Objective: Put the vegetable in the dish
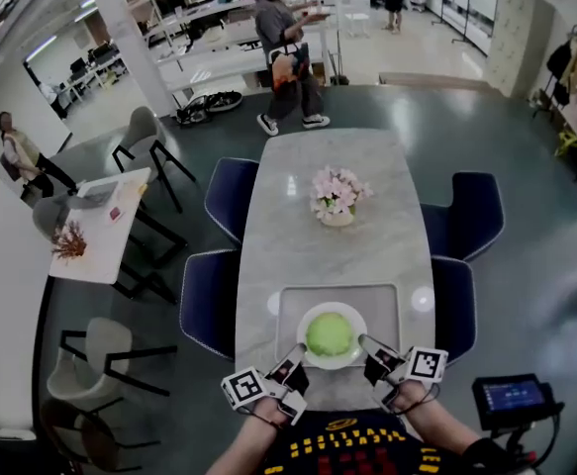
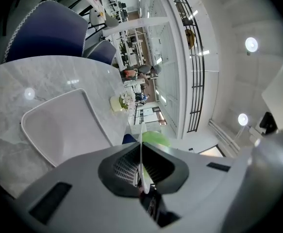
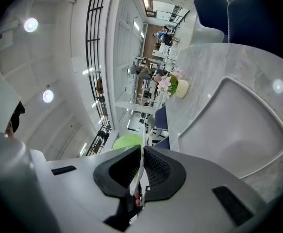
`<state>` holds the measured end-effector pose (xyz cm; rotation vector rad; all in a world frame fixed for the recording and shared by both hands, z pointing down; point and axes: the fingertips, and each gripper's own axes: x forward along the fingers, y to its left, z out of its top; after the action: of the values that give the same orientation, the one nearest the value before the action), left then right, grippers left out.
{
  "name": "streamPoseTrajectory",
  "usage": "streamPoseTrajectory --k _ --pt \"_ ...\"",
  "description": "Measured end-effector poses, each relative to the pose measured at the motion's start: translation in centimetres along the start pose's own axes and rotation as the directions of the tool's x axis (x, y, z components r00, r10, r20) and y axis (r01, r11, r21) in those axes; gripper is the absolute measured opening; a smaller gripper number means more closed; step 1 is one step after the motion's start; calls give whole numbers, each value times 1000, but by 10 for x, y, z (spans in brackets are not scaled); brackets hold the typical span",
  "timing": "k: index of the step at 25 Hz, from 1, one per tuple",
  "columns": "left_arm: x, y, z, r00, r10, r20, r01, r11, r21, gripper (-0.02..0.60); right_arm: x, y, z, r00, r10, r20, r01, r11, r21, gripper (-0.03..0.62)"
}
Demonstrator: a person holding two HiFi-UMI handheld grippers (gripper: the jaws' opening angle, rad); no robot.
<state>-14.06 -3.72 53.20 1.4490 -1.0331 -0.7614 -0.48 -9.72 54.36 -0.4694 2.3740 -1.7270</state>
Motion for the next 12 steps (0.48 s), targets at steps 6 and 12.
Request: streamPoseTrajectory --k 6,12 --pt "24 4 6 996 -32 -81 34 999 25 12 -2 -9 9 997 -23 79 21 1000 15 18" --pt "33 13 12 988 -36 -148 43 998 42 12 -4 -19 10 989 -62 134 62 998 4 18"
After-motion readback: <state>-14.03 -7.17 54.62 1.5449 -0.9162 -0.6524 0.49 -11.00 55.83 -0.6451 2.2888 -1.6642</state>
